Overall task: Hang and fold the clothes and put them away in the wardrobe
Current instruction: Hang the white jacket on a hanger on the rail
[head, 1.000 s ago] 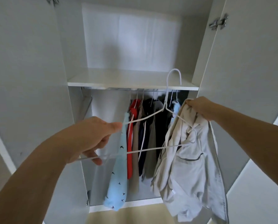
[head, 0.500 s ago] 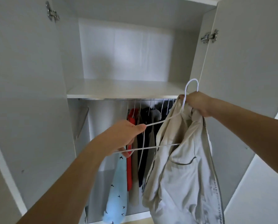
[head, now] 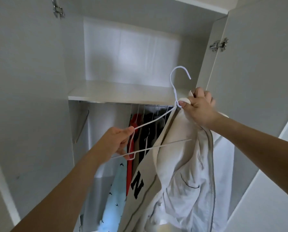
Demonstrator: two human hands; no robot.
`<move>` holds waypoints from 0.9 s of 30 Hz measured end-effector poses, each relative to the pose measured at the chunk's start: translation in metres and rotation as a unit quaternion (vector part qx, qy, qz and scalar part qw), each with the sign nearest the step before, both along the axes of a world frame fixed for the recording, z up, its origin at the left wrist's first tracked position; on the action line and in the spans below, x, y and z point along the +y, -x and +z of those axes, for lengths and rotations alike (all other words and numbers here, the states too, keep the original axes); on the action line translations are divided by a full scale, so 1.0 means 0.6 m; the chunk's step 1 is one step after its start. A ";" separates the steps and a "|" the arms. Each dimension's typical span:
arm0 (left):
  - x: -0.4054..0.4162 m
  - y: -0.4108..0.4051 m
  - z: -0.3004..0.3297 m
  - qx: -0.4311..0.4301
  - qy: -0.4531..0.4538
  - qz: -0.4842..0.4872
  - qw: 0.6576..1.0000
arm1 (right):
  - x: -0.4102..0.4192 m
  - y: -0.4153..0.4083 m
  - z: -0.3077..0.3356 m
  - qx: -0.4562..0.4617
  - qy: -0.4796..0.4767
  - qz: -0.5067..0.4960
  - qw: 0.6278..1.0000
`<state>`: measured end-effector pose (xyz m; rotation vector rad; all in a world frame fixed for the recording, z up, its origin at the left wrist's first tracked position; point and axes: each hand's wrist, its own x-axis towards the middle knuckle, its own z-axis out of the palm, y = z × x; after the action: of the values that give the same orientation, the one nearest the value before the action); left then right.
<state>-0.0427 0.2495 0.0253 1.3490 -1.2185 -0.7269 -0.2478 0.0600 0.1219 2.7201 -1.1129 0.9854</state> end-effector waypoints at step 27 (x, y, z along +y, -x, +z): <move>-0.068 0.220 -0.216 0.011 -0.164 0.088 0.982 | -0.007 0.012 -0.008 0.111 0.104 0.037 0.988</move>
<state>-0.1745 0.2085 -0.1043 1.6915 -0.9739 -0.8383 -0.2548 0.0559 0.1173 2.6373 -0.8271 0.7368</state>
